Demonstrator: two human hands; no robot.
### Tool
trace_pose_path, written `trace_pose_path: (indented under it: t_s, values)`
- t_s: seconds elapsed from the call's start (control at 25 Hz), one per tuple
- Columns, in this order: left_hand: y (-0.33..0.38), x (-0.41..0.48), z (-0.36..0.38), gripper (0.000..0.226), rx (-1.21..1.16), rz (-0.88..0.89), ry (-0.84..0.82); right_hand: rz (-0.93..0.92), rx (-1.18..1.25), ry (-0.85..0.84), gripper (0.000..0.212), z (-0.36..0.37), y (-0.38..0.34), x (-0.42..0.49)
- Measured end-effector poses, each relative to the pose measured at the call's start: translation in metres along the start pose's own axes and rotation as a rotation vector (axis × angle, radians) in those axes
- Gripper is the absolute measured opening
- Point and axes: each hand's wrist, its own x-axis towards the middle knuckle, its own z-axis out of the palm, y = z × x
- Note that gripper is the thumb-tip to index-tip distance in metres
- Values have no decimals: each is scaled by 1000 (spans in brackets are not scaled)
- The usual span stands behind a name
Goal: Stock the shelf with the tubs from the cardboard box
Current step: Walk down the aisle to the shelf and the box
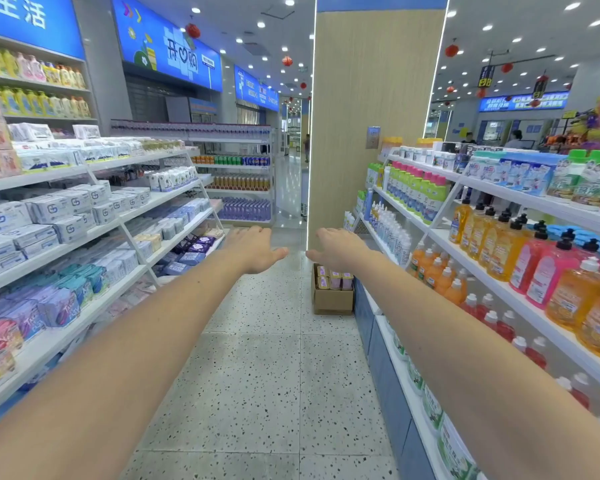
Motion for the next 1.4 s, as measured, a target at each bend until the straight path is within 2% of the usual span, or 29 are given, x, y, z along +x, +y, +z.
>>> trace_pose_path:
  t_s: [0.32,0.68,0.96,1.08,1.4]
  values:
    - [-69,137,44,72,25,9,-56,-10,-34,-54,53,48,1,149]
    - [-152,337,71,72,61,59,-127,47,-28,-78,62,90,14,373]
    - [-192,504,133,76,21,58,-176,41,-43,-96,59,142,64,546]
    - [-207,601,153,74,25,24,-116,27,-26,-83,61,161,95,639]
    - [-238,828,188,72,-18,-33,-97,-25,-36,-123,53,183,171,858]
